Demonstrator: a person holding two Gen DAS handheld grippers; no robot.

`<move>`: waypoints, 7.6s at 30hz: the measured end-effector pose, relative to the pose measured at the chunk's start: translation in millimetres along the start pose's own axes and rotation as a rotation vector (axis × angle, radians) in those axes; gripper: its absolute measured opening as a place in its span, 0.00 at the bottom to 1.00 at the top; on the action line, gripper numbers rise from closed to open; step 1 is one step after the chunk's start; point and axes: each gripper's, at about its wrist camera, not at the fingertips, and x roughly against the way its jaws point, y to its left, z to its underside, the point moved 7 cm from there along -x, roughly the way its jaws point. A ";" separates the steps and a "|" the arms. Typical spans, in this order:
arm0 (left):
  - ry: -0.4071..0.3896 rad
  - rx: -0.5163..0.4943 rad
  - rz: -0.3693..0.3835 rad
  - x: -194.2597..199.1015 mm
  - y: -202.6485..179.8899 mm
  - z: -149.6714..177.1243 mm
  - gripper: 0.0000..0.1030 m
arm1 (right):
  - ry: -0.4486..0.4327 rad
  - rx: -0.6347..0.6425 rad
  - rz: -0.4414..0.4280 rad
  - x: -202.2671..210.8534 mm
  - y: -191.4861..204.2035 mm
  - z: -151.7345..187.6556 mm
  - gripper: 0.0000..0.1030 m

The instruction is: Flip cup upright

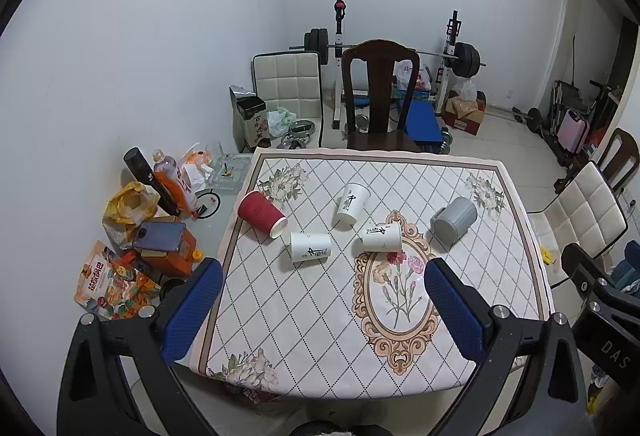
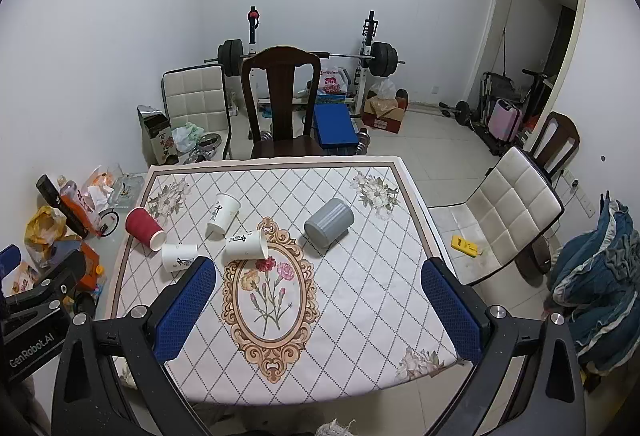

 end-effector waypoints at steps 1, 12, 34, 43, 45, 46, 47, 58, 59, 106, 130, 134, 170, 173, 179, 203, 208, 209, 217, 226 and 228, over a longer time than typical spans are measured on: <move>-0.001 0.001 0.000 0.0 -0.8 -0.7 1.00 | 0.000 0.001 0.002 0.0 0.6 -1.0 1.00; -0.003 0.006 0.002 0.9 -1.9 -3.0 1.00 | -0.011 -0.003 0.003 3.8 -5.4 -5.9 1.00; -0.006 0.006 0.005 2.3 -3.0 -2.4 1.00 | -0.013 0.000 0.008 3.7 -8.7 -7.5 1.00; -0.005 0.006 0.005 1.8 -2.9 -3.5 1.00 | -0.014 -0.001 0.007 4.3 -7.5 -5.7 1.00; -0.005 0.008 0.005 2.1 -2.5 -3.2 1.00 | -0.014 0.001 0.008 4.1 -7.0 -5.7 1.00; -0.004 0.007 0.005 2.2 -3.0 -3.1 1.00 | -0.014 0.001 0.009 3.8 -7.8 -6.7 1.00; -0.006 0.007 0.006 2.0 -1.9 -2.6 1.00 | -0.014 0.000 0.008 3.9 -7.3 -6.2 1.00; -0.006 0.009 0.007 1.8 -0.9 -3.1 1.00 | -0.013 0.003 0.010 3.6 -6.0 -6.6 1.00; -0.007 0.008 0.006 1.8 -1.1 -3.1 1.00 | -0.013 0.002 0.010 3.8 -6.2 -6.5 1.00; 0.534 -0.132 0.023 -371.0 -29.0 10.5 0.95 | 0.701 -0.022 0.092 -391.1 28.3 105.4 0.88; 0.659 -0.256 0.167 -528.6 -66.9 -8.5 0.55 | 0.823 -0.140 0.227 -474.3 5.2 113.6 0.83; 0.641 -0.251 0.163 -530.3 -63.7 -12.3 0.54 | 0.814 -0.135 0.237 -475.4 3.0 105.4 0.82; 0.756 0.121 0.138 -338.8 -127.4 186.1 0.54 | 0.775 0.029 0.094 -383.1 -56.5 186.8 0.82; 0.762 0.115 0.131 -344.0 -132.2 193.9 0.54 | 0.790 0.023 0.110 -383.4 -69.3 198.0 0.82; 0.771 0.108 0.142 -348.8 -132.9 200.1 0.55 | 0.793 0.002 0.133 -382.0 -87.4 204.8 0.82; 0.665 0.046 0.111 -327.5 -109.3 175.9 0.95 | 0.767 -0.023 0.152 -370.7 -96.1 211.7 0.82; 0.553 0.047 0.043 -293.2 -66.1 150.1 0.95 | 0.755 -0.041 0.139 -361.1 -95.6 206.5 0.82; 0.542 0.050 0.029 -288.4 -56.9 147.4 0.95 | 0.753 -0.043 0.134 -358.8 -94.4 205.0 0.82; 0.494 0.100 -0.141 -273.0 16.2 150.9 0.95 | 0.712 -0.019 0.021 -325.7 -49.5 186.1 0.82; 0.539 0.118 -0.209 -292.7 56.3 183.3 0.95 | 0.677 0.137 -0.100 -306.9 52.9 173.9 0.82; 0.542 0.109 -0.218 -295.9 63.1 187.3 0.95 | 0.684 0.161 -0.121 -311.0 73.6 175.9 0.82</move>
